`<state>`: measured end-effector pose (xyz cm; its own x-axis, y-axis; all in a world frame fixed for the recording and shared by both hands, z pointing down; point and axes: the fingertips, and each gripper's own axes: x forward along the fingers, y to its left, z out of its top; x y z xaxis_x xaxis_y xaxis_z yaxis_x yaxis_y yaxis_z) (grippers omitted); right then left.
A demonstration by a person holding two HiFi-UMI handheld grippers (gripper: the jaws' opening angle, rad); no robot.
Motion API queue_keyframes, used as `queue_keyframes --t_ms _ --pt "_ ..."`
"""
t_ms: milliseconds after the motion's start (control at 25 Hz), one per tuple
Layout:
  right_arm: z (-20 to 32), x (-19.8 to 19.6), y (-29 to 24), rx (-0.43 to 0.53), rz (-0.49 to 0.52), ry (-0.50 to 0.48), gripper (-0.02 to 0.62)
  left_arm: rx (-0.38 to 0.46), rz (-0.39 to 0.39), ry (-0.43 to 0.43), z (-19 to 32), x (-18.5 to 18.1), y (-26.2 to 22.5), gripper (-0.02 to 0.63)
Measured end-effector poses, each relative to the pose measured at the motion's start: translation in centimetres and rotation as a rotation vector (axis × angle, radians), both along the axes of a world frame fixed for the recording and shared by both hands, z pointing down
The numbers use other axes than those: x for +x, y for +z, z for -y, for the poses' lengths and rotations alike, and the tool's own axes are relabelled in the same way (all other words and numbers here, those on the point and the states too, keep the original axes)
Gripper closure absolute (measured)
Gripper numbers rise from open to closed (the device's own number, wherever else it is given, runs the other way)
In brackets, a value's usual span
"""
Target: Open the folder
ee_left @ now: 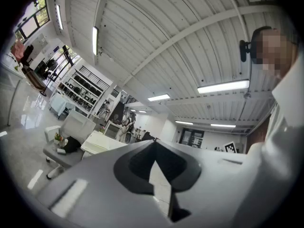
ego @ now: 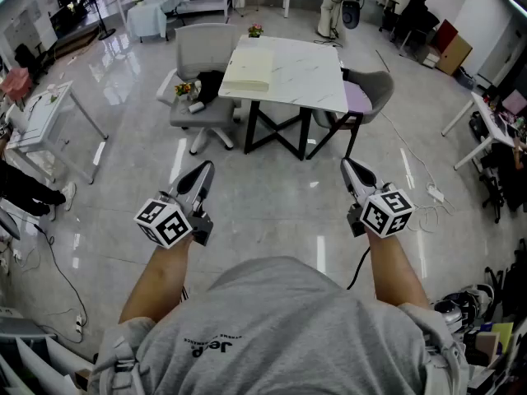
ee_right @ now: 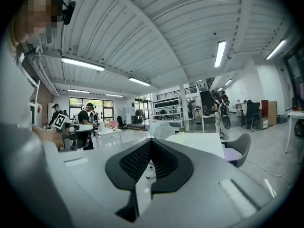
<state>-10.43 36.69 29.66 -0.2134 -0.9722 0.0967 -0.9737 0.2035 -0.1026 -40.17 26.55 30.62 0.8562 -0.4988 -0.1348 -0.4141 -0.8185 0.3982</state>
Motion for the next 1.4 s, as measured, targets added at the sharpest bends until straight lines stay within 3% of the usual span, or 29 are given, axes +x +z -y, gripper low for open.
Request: queue_keyframes --t_ms 800,1400 --pt "0.0 3.7 -0.4 0.017 0.039 0.037 0.592 0.024 0.048 0.005 0.2 3.1 -0.4 0.566" --pt "-3.1 11.7 -0.6 0.039 0.025 -0.016 0.592 0.032 0.062 -0.03 -4.1 11.8 -0.8 0.566"
